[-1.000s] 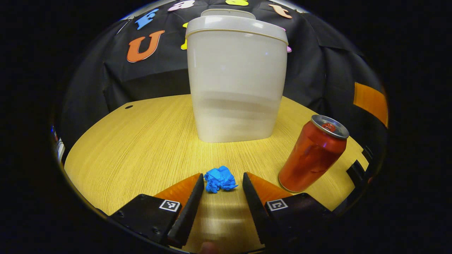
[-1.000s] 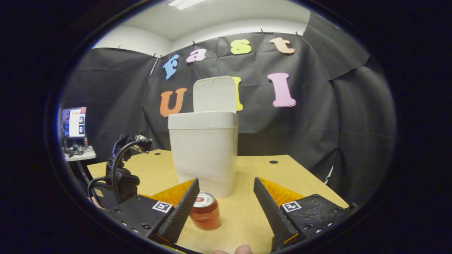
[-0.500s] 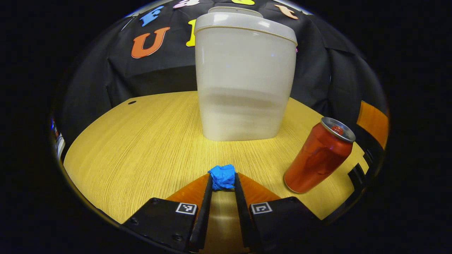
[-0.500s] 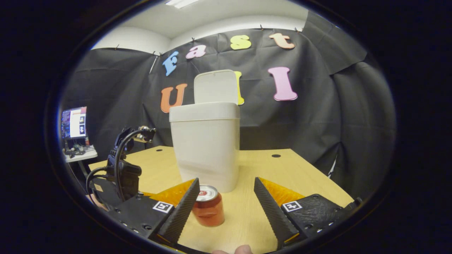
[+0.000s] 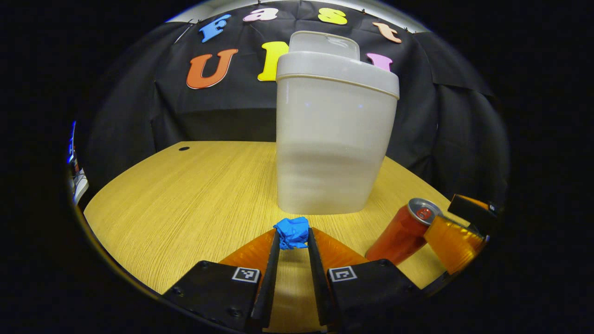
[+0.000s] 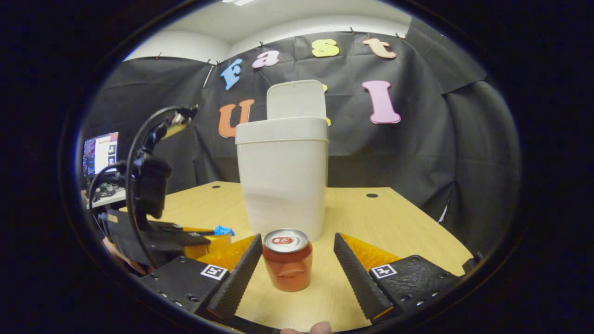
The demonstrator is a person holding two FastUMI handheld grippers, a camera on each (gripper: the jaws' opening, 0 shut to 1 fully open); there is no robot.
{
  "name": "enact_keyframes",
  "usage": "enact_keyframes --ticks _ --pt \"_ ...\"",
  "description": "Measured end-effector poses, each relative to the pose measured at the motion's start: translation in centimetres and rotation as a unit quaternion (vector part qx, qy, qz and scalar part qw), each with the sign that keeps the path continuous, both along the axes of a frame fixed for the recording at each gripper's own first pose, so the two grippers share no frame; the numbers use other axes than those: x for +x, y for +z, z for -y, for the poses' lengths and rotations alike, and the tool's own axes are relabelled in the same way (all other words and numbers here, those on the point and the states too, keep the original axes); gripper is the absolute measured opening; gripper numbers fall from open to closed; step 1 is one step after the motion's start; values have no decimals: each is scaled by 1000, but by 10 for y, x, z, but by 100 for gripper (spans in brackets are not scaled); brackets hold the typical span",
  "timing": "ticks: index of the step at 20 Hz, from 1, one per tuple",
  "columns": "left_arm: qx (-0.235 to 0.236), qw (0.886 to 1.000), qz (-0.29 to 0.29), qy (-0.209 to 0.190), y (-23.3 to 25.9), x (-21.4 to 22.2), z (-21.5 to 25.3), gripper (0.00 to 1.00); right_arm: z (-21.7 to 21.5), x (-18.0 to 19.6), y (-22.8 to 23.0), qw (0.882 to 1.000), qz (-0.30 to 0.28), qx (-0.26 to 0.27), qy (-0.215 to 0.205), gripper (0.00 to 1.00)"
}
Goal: Press the lid of the desktop garbage bin to open it, pick up the crumpled paper on the desktop and throw it into the bin, then pick up the pop can on the desktop and drop it into the bin, and finally close the garbage bin lid.
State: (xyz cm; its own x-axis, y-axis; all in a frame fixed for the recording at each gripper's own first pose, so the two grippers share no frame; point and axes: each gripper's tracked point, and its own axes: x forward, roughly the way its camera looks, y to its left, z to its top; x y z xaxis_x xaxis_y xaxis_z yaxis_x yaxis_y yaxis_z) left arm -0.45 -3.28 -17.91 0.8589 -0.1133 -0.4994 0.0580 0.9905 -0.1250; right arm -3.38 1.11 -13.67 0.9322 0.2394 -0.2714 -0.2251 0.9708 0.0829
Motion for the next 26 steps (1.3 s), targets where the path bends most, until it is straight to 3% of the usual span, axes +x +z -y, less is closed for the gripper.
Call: enact_keyframes --ticks 5,12,16,17,26 --pt "2 998 65 25 47 10 -16 40 -3 0 -20 1000 -24 -1 -4 96" --pt "12 992 126 28 98 14 -23 40 -9 5 -62 996 -83 2 -10 96" --pt "20 989 148 23 116 14 -21 43 -12 7 -82 993 -116 -3 -11 96" --pt "20 988 151 22 119 13 -22 39 -12 8 -86 992 -123 -2 -11 96" --pt "23 986 164 21 131 14 -26 40 -19 13 -98 989 -147 -13 -8 95"
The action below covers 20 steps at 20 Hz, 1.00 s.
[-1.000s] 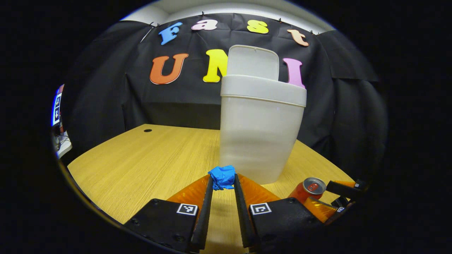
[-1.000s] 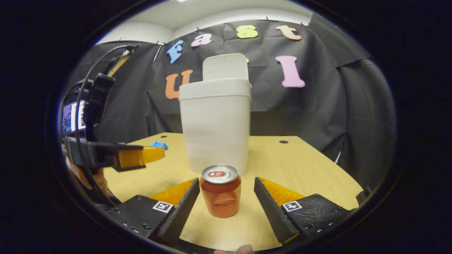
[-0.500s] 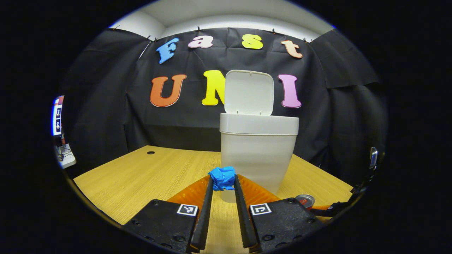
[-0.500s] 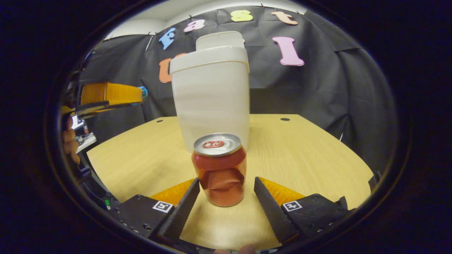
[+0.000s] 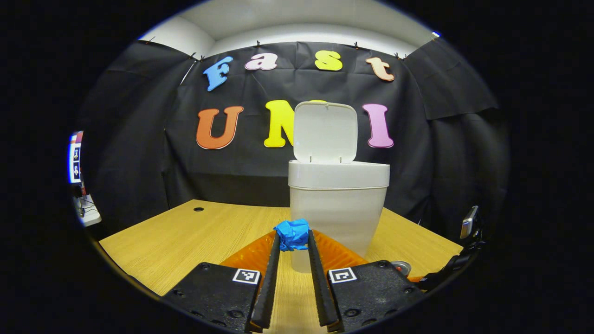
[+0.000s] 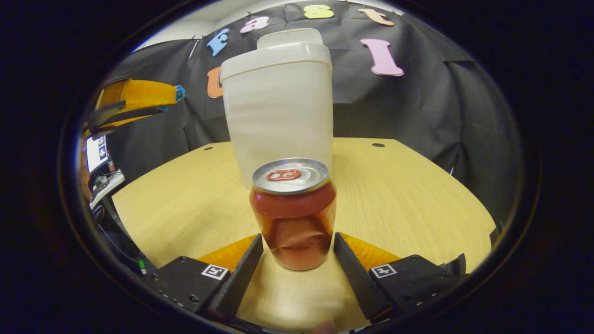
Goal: Press the lid of the desktop garbage bin to open it, pick up the crumpled paper on the desktop and throw it into the bin, then pick up the pop can on the desktop and drop it into the bin, and finally close the garbage bin lid.
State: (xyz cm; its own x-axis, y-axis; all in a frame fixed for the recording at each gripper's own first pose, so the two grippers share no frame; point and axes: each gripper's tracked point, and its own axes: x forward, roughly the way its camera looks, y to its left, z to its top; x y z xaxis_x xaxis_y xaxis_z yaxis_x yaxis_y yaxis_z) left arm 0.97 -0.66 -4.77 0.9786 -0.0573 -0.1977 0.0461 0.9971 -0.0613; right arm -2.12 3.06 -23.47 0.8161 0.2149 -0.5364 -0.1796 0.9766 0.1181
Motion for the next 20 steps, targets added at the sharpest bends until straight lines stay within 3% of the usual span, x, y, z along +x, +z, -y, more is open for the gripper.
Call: enact_keyframes --ticks 3,11,20 --pt "3 1000 0 2 1 0 -1 40 0 -1 2 1000 1 -3 3 84" --pt "5 1000 10 -3 17 13 3 40 4 -2 28 999 35 10 10 81" --pt "18 998 64 -14 102 75 13 39 30 0 55 998 53 27 -3 81"
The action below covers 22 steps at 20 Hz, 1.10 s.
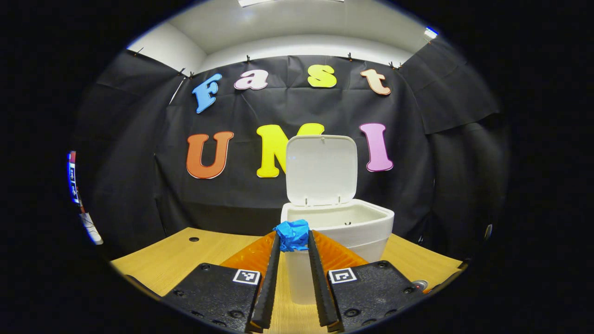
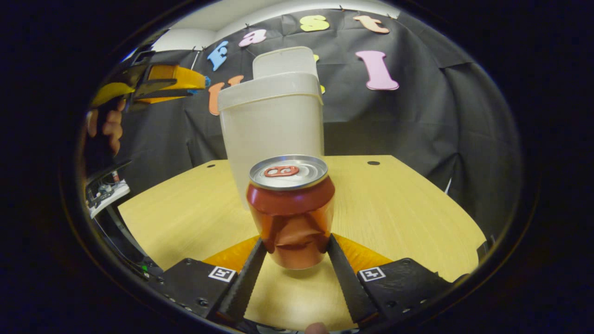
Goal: Press the lid of the desktop garbage bin to open it, pick up the crumpled paper on the desktop and throw it into the bin, then pick up the pop can on the desktop and drop it into the bin, and finally close the garbage bin lid.
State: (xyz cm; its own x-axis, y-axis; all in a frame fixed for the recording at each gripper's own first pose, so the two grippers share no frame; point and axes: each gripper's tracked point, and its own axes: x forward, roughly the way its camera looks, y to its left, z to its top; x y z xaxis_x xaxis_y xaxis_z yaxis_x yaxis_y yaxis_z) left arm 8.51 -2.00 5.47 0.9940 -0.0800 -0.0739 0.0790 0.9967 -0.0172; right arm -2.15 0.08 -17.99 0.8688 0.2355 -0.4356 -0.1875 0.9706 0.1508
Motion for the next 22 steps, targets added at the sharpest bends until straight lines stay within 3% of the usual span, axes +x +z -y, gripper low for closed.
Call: enact_keyframes --ticks 3,4,7,8,9,10,11,20,21,22 --pt "0 1000 7 -9 18 19 11 39 3 -1 11 1000 3 14 1 81" --pt "-2 1000 6 -11 19 24 15 35 6 -2 14 1000 8 15 0 81" --pt "-14 1000 -3 -23 22 41 27 39 14 -2 20 1000 18 16 -1 81" --pt "-16 1000 -9 -24 18 48 29 35 18 -3 21 1000 18 19 -2 81" --pt "-19 999 -13 -22 17 54 29 39 21 -4 22 1000 19 22 -4 81" --pt "-21 999 -19 -20 14 59 30 34 25 -4 21 1000 18 24 -6 81" --pt "-24 999 -23 -18 12 64 30 39 28 -4 21 999 18 26 -10 81" --pt "-17 998 -52 -10 -10 91 27 47 37 0 16 999 13 36 -22 81" --pt "-18 998 -55 -13 -12 93 29 50 37 -1 16 999 13 36 -22 81" --pt "-20 998 -58 -16 -14 93 31 60 37 0 16 999 14 34 -22 81"
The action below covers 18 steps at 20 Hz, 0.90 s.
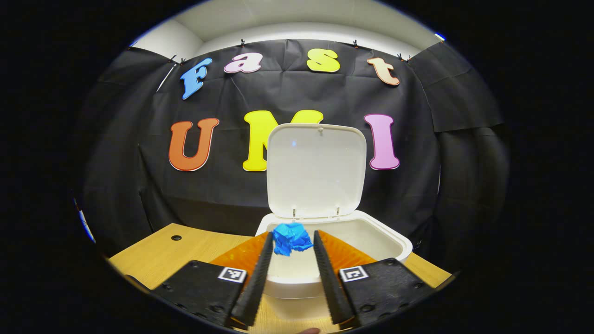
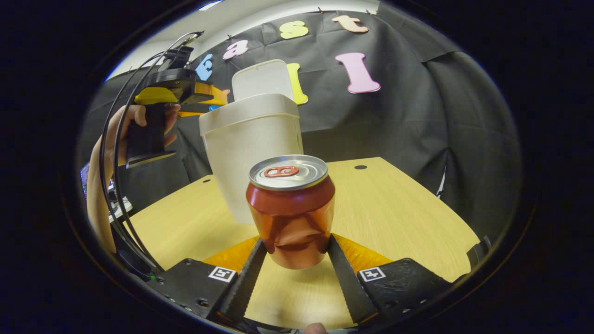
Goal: Press the lid of the desktop garbage bin to open it, pick up the crumpled paper on the desktop and throw it into the bin, then pick up the pop can on the desktop and drop it into the bin, and finally close the garbage bin lid.
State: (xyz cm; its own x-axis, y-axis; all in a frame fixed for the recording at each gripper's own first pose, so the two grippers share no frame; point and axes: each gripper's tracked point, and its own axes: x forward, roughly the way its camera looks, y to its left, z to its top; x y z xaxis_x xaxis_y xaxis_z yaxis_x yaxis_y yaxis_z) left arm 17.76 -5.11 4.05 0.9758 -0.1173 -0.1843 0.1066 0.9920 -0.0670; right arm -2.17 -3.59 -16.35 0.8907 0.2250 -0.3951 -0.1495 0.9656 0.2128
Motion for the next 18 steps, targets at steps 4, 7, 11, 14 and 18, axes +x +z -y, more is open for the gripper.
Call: enact_keyframes --ticks 4,7,11,14,18 --pt "-5 1000 1 -6 1 -3 1 95 3 2 1 1000 4 -7 -4 81" --pt "-5 1000 10 -14 8 -7 4 96 1 3 2 1000 4 -9 -6 81" --pt "-5 1000 18 -13 11 -19 -1 96 -2 7 14 1000 12 -18 -4 81" --pt "-11 999 31 -14 18 -32 -10 96 -6 14 37 999 24 -23 5 81" --pt "3 999 42 -9 24 -55 -27 96 -18 34 96 997 64 -27 26 81"
